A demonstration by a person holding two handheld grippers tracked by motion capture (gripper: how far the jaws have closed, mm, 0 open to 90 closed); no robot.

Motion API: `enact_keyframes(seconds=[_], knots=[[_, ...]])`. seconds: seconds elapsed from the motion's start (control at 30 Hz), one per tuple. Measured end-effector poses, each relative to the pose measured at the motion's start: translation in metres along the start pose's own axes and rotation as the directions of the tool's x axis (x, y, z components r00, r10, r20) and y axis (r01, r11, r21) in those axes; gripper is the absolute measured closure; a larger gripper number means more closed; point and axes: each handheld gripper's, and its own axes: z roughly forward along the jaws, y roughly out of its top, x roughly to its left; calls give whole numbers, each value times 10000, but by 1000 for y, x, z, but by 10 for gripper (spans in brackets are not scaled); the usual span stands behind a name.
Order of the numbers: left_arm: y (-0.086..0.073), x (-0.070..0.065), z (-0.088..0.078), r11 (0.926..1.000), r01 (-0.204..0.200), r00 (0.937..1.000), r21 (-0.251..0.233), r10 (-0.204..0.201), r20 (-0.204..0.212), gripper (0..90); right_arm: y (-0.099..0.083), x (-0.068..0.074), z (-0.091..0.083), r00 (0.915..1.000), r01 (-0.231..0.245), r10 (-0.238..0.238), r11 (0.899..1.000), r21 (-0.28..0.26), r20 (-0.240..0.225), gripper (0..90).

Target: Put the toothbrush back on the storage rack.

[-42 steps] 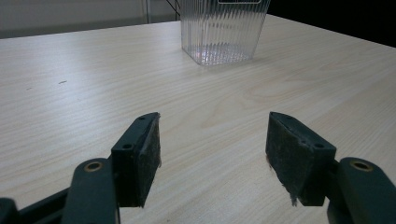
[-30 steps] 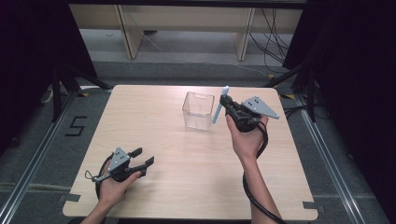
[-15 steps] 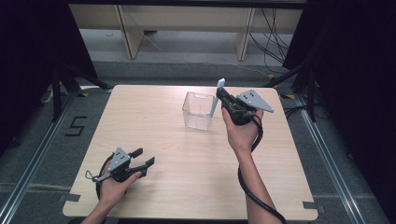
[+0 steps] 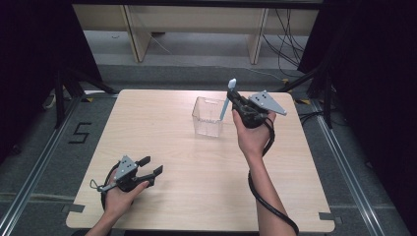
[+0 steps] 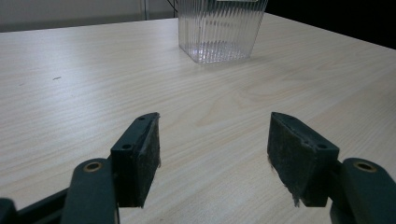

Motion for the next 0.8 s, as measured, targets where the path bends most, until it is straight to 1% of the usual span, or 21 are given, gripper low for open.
enact_keyframes(seconds=[0.07,0.1,0.13,0.17,0.2,0.27,0.37,0.4,0.43,0.57,0.63,0.77,0.8], knots=[[0,0,0,10000,7,10000,-8,-7,31,340,1,0,1,9999,-64,65,10000,62,-83,855],[0,0,0,10000,13,10000,4,-13,31,340,1,-1,3,10000,76,-76,10000,42,3,854],[0,0,0,10000,20,10000,-2,-20,32,340,1,-1,3,10000,76,-76,10000,42,3,854],[0,1,1,10000,47,10000,-83,-47,79,341,1,-1,4,10000,35,-35,10000,-28,21,854],[0,1,1,9999,53,9999,-108,-52,110,340,0,0,5,9999,-110,110,9999,77,-3,855],[0,1,1,9999,69,9999,-111,-68,89,340,0,-1,6,10000,16,-16,10000,3,11,855],[0,1,1,9999,69,9999,-116,-68,89,340,0,-1,7,10000,14,-13,10000,-36,24,854],[0,1,1,9999,72,9999,-110,-71,90,340,1,0,7,10000,-15,15,10000,32,55,855],[0,1,1,9999,60,9999,-107,-59,101,340,1,-1,8,10000,22,-22,10000,-65,51,855],[0,0,0,10000,31,10000,-3,-31,30,340,2,-1,10,10000,-40,41,10000,-85,13,855],[0,1,1,9999,49,9999,-98,-48,91,340,3,-1,11,9999,-37,39,9999,-130,107,855],[0,1,1,9999,58,9999,-95,-58,101,340,5,-1,13,9999,-116,118,9998,-171,107,855],[0,1,1,9999,62,9999,-98,-61,103,340,6,-2,13,9999,35,-33,9999,-156,148,855]])
